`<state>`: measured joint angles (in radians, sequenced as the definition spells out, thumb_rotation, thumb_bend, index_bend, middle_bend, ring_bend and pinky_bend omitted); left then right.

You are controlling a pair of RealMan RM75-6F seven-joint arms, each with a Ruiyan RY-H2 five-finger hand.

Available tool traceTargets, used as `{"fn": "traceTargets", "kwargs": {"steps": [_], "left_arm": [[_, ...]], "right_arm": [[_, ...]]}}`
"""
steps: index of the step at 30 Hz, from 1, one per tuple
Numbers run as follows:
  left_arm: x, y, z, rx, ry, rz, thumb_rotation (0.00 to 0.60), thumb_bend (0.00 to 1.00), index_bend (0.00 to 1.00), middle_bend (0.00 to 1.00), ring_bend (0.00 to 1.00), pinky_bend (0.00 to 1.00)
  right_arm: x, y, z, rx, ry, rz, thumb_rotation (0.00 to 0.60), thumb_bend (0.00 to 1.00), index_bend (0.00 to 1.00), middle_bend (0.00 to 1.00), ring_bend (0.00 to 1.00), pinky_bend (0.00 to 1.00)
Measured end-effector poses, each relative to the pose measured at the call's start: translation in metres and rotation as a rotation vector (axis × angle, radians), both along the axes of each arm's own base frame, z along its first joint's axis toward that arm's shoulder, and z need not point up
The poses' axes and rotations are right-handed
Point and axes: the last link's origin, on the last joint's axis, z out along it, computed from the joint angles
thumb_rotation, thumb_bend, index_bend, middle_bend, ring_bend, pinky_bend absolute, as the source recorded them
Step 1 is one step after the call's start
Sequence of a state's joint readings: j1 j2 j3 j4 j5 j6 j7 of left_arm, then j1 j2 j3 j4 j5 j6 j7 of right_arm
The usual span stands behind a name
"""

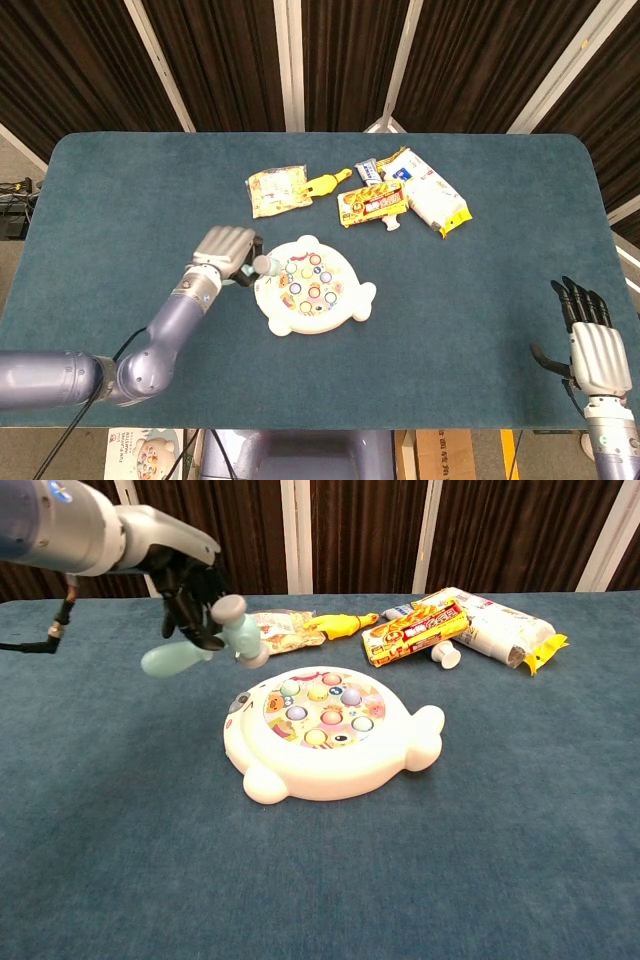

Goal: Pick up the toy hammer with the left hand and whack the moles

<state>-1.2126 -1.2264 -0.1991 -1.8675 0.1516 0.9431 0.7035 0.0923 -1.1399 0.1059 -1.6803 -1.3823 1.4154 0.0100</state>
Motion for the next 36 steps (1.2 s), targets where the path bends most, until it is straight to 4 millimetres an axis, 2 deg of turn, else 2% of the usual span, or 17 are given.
{"fn": "traceTargets", "kwargs": {"steps": [12, 21, 27, 36], "left_arm": [[-0.084, -0.023, 0.011, -0.096, -0.002, 0.024, 0.600, 0.66, 0.61, 0.56, 0.41, 0.52], [-0.140, -0.032, 0.009, -0.138, 0.000, 0.067, 0.600, 0.66, 0.61, 0.56, 0.41, 0.52], [-0.153, -0.028, 0.002, -0.152, 0.031, 0.051, 0.600, 0.66, 0.61, 0.56, 0.41, 0.52], [-0.157, -0.022, -0.013, -0.168, 0.035, 0.035, 0.600, 0.66, 0.60, 0.56, 0.40, 0.52]], "right_arm": [[0.001, 0.001, -0.001, 0.000, 0.020, 0.009, 0.600, 0.25, 0.00, 0.00, 0.00, 0.00], [0.001, 0.001, -0.001, -0.001, 0.027, 0.010, 0.600, 0.25, 0.00, 0.00, 0.00, 0.00], [0.000, 0.001, -0.001, -0.001, 0.031, 0.010, 0.600, 0.25, 0.00, 0.00, 0.00, 0.00], [-0.001, 0.001, -0.001, 0.000, 0.034, 0.007, 0.600, 0.25, 0.00, 0.00, 0.00, 0.00]]}}
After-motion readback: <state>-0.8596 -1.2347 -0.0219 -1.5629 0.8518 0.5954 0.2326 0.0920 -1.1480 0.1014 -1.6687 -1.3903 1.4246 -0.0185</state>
